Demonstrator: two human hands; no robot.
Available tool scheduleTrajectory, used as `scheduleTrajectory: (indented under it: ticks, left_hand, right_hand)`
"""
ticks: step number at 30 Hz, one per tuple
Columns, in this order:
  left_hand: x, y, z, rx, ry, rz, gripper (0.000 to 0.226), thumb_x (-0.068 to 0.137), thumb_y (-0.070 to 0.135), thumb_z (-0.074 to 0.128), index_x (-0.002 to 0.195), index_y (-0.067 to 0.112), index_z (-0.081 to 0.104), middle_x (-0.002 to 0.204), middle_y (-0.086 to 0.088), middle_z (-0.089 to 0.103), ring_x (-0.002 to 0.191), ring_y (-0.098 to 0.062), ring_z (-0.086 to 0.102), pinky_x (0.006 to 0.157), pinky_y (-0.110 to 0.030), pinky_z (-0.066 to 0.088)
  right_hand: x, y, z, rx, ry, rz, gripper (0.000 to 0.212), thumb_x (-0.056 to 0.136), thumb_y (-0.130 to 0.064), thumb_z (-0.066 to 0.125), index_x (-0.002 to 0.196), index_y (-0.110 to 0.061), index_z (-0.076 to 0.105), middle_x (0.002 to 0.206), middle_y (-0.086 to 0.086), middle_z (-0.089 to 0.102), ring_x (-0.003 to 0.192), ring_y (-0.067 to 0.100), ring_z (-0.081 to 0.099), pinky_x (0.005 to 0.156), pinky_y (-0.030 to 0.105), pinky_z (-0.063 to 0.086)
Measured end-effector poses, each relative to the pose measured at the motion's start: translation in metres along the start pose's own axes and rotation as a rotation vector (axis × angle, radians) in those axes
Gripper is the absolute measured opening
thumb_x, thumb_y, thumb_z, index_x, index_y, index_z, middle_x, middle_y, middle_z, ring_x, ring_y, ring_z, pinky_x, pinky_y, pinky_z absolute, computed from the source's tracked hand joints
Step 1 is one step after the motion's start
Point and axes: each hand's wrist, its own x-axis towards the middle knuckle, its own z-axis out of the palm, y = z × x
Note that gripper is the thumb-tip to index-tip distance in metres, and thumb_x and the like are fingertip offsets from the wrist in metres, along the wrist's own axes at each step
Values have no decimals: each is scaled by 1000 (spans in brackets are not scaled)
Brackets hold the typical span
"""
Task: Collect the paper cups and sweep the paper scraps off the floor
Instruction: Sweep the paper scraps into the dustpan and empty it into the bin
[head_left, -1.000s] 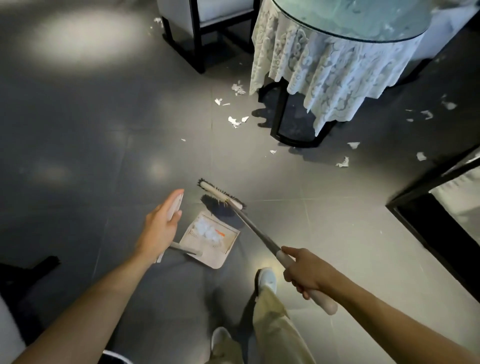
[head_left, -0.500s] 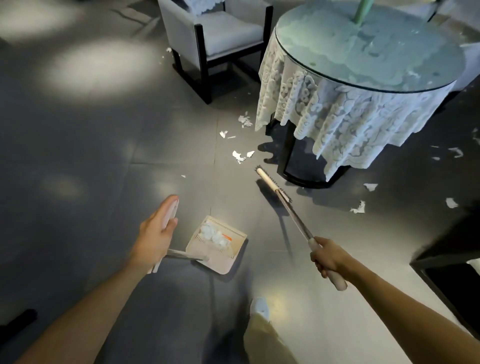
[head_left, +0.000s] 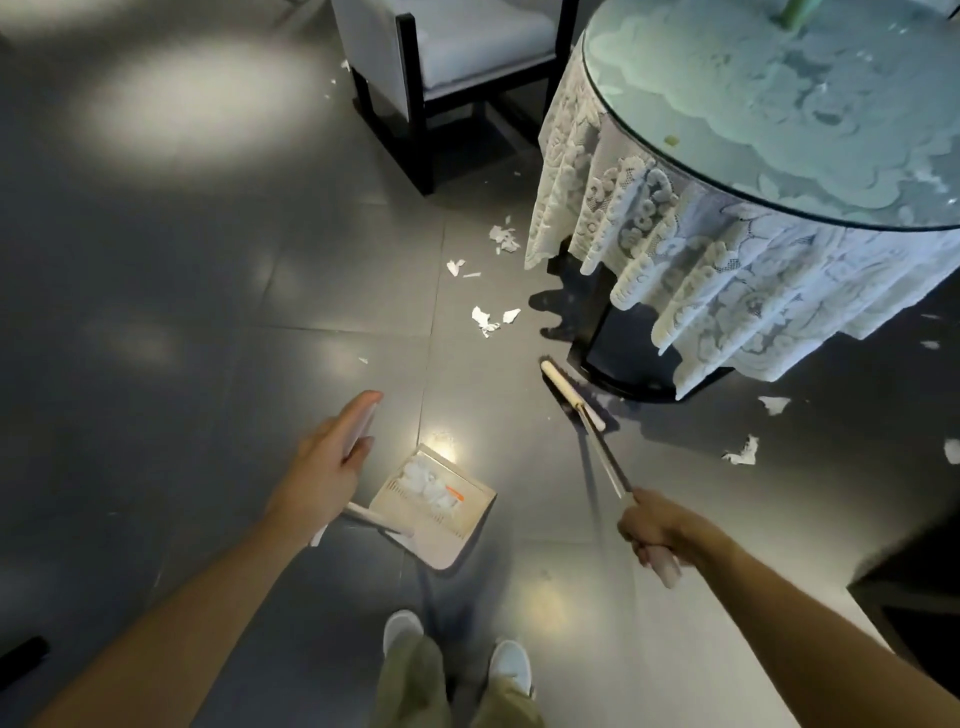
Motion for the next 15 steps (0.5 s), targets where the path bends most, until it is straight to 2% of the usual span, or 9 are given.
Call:
scheduleTrajectory:
  ticks: [4, 6, 8, 12, 13, 15]
  left_hand:
    - [8, 4, -6, 27, -16, 5, 47, 97, 15, 49, 140, 32, 39, 134, -7, 53, 120, -26, 51, 91, -26, 37]
    - [13, 7, -8, 55, -9, 33, 47, 96, 15, 49, 140, 30, 39, 128, -11, 56, 113, -27, 54, 87, -27, 39]
    - [15, 9, -11, 76, -8, 49, 49, 96, 15, 49, 141, 31, 38, 122, -12, 58, 106, -27, 56, 82, -28, 42]
    - [16, 4, -22, 46, -15, 22, 50, 98, 15, 46, 143, 32, 34, 128, -15, 54, 111, -32, 53, 87, -37, 45]
    - [16, 0, -28, 38, -20, 20, 50, 98, 15, 46, 143, 31, 34, 129, -15, 53, 113, -31, 53, 88, -37, 45]
    - [16, -12, -40, 12, -29, 18, 49, 98, 13, 46, 142, 31, 35, 129, -14, 52, 113, -29, 52, 86, -35, 44]
  right_hand:
    - [-43, -19, 38, 90, -146, -19, 34, 86, 0, 52, 111, -17, 36, 77, 10, 57, 58, 15, 52, 49, 23, 47]
    - [-65, -33, 51, 71, -215, -53, 34, 87, -4, 55, 115, -19, 41, 75, 4, 55, 59, 12, 51, 50, 20, 46]
    - [-83, -50, 61, 104, -289, -8, 32, 88, -6, 52, 117, -19, 45, 75, 5, 56, 54, 11, 50, 47, 19, 45]
    - [-101, -84, 54, 301, -374, 51, 28, 88, -1, 48, 109, -18, 53, 48, 0, 49, 38, 7, 41, 37, 17, 37]
    - [-102, -92, 48, 344, -399, 61, 30, 88, 1, 46, 111, -18, 50, 45, -1, 45, 36, 6, 40, 34, 16, 35]
    - [-104, -105, 38, 450, -448, 91, 46, 89, 4, 44, 128, -21, 41, 42, -2, 41, 31, 6, 38, 30, 15, 33]
